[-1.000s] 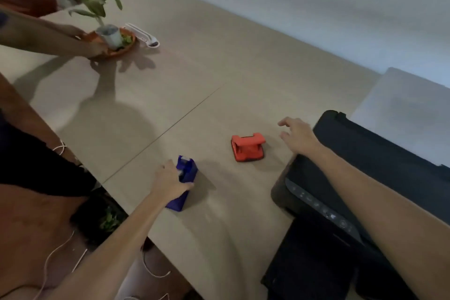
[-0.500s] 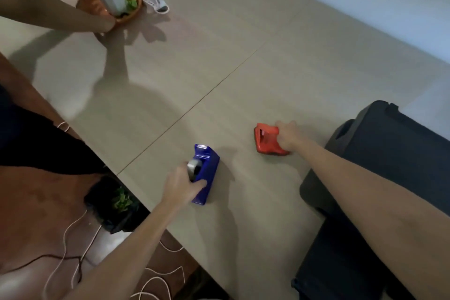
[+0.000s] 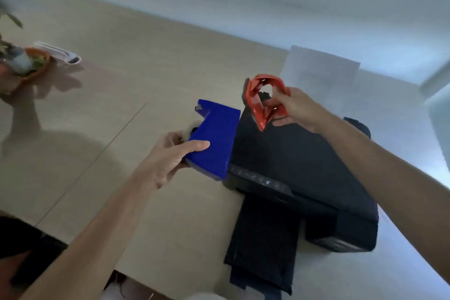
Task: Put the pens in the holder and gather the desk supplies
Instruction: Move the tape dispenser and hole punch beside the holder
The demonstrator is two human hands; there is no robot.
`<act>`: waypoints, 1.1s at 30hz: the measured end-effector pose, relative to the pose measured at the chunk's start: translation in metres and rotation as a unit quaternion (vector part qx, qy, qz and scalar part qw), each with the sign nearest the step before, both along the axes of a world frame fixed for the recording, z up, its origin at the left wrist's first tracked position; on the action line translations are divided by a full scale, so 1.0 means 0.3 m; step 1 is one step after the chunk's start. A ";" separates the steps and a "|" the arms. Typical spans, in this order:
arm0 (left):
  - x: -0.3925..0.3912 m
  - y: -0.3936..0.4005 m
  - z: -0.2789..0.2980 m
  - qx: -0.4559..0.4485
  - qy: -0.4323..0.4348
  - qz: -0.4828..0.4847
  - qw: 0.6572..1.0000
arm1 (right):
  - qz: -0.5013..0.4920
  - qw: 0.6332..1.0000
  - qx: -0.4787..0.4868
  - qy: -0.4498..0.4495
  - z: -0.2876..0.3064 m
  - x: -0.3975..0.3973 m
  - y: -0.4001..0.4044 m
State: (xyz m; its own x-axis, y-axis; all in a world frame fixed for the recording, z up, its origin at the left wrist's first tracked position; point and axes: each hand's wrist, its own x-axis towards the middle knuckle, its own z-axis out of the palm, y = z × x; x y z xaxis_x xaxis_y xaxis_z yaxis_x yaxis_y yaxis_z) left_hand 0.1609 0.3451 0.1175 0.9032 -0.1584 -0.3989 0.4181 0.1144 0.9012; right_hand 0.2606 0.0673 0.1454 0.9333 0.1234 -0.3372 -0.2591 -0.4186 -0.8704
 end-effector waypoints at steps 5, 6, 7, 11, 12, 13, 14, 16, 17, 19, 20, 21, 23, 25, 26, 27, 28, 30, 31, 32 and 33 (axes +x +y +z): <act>-0.083 -0.508 0.123 0.010 -0.050 -0.145 0.988 | -0.122 0.991 -0.004 -0.056 0.158 -0.257 -0.514; -0.110 -0.615 0.130 0.013 -0.050 -0.169 0.984 | -0.149 0.987 -0.012 -0.061 0.172 -0.314 -0.615; -0.136 -0.715 0.126 0.021 -0.050 -0.195 0.979 | -0.179 0.982 -0.022 -0.062 0.179 -0.369 -0.707; -0.264 -1.114 0.064 0.057 0.012 -0.287 0.956 | -0.289 0.955 -0.051 -0.029 0.123 -0.586 -1.061; -0.292 -1.197 0.036 0.069 0.029 -0.297 0.952 | -0.308 0.949 -0.059 -0.016 0.091 -0.626 -1.130; -0.314 -1.275 0.001 0.084 0.041 -0.305 0.948 | -0.324 0.944 -0.068 0.000 0.057 -0.662 -1.192; -0.335 -1.352 -0.032 0.102 0.051 -0.313 0.943 | -0.338 0.938 -0.074 0.017 0.023 -0.698 -1.252; -0.359 -1.483 -0.113 0.143 0.055 -0.330 0.931 | -0.354 0.930 -0.081 0.054 -0.050 -0.756 -1.346; -0.364 -1.532 -0.155 0.170 0.043 -0.338 0.925 | -0.356 0.928 -0.083 0.073 -0.090 -0.777 -1.379; -0.363 -1.615 -0.237 0.235 0.006 -0.328 0.915 | -0.357 0.925 -0.072 0.113 -0.176 -0.807 -1.437; -0.358 -1.648 -0.270 0.270 -0.009 -0.315 0.910 | -0.357 0.923 -0.063 0.132 -0.218 -0.814 -1.457; -0.351 -1.677 -0.297 0.301 -0.020 -0.302 0.904 | -0.357 0.920 -0.061 0.151 -0.260 -0.812 -1.475; -0.332 -1.718 -0.348 0.361 -0.035 -0.273 0.891 | -0.357 0.914 -0.056 0.182 -0.339 -0.795 -1.496; -0.314 -1.733 -0.398 0.405 -0.048 -0.244 0.880 | -0.355 0.911 -0.041 0.205 -0.403 -0.768 -1.494; -0.307 -1.735 -0.423 0.418 -0.049 -0.227 0.878 | -0.354 0.910 -0.030 0.213 -0.432 -0.752 -1.487; -0.304 -1.731 -0.443 0.422 -0.046 -0.210 0.881 | -0.352 0.909 -0.020 0.223 -0.455 -0.737 -1.474; -0.300 -1.728 -0.465 0.427 -0.043 -0.194 0.882 | -0.350 0.908 -0.010 0.231 -0.481 -0.718 -1.463; -0.297 -1.714 -0.499 0.446 -0.050 -0.163 0.879 | -0.349 0.905 0.006 0.243 -0.523 -0.679 -1.438; -0.299 -1.707 -0.514 0.458 -0.054 -0.156 0.873 | -0.348 0.904 0.011 0.248 -0.535 -0.661 -1.421; -0.302 -1.704 -0.530 0.471 -0.057 -0.156 0.866 | -0.349 0.903 0.019 0.250 -0.557 -0.640 -1.411; -0.307 -1.705 -0.543 0.483 -0.061 -0.162 0.858 | -0.350 0.901 0.023 0.257 -0.571 -0.619 -1.399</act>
State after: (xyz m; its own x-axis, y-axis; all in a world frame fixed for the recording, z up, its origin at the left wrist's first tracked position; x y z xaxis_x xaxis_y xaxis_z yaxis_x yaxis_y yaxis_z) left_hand 0.0688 -0.1665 -0.0455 0.9186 -0.0575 -0.3910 0.1829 -0.8151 0.5497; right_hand 0.0749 -0.3524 -0.0258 0.5105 -0.4094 -0.7562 -0.8190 0.0364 -0.5726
